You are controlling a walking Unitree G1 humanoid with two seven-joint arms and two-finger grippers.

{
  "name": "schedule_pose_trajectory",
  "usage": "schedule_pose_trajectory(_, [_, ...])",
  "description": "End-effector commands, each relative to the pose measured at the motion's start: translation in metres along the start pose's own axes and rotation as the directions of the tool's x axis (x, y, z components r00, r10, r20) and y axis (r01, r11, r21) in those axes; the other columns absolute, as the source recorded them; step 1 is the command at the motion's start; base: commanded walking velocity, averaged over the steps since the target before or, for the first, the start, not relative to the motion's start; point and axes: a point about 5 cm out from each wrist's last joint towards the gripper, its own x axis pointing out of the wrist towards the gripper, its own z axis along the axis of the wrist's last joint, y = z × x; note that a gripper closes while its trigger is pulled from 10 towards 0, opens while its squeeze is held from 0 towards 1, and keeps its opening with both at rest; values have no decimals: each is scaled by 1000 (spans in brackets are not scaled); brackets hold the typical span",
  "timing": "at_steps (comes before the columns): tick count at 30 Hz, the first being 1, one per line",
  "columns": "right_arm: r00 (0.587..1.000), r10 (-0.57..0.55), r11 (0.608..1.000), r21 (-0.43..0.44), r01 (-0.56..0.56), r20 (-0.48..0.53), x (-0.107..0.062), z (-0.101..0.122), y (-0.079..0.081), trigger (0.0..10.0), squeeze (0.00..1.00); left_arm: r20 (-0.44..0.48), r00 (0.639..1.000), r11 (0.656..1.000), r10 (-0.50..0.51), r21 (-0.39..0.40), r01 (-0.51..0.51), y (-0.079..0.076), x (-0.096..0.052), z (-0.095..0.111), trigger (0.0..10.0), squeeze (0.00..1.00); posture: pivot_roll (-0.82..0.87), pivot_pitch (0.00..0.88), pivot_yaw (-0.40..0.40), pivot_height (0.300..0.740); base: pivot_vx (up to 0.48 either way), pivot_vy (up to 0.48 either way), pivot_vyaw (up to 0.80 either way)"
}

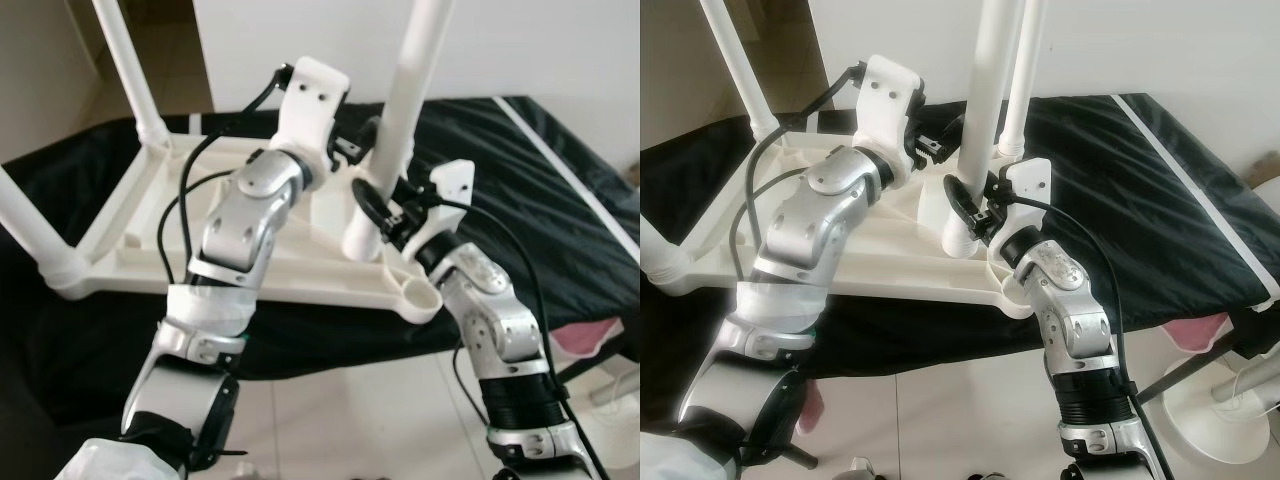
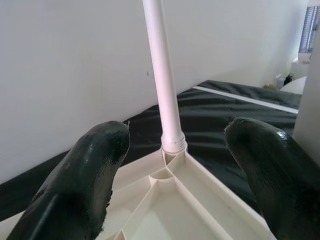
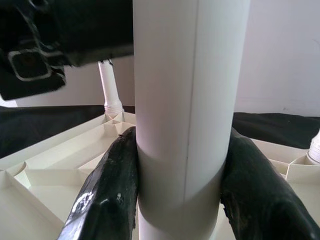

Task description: Building children table

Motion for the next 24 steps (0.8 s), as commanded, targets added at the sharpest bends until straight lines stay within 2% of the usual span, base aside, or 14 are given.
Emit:
schedule_pose_trajectory(1, [998, 9, 1000, 11, -9, -55, 4, -9, 2, 10000, 0, 68, 992, 994, -106, 9, 105, -18, 3, 17, 10000, 0, 38, 0, -48, 740, 0, 0, 0])
schedule_pose_trajectory(16, [999, -24, 1000, 1, 24, -49, 5, -9, -3, 10000, 0, 84, 991, 995, -104, 14, 104, -21, 2, 21, 10000, 0, 37, 0, -49, 740, 0, 0, 0])
schedule_pose_trajectory(18, [999, -48, 999, -7, 47, -21, 5, -3, -6, 10000, 0, 68, 996, 999, -51, 22, 50, -13, 2, 16, 10000, 0, 35, 0, -47, 740, 0, 0, 0])
schedule_pose_trajectory(24, [996, -90, 996, -9, 90, -5, 2, 0, -11, 10000, 0, 42, 999, 1000, 2, 1, -2, -8, -3, 3, 10000, 0, 32, 0, -44, 740, 0, 0, 0])
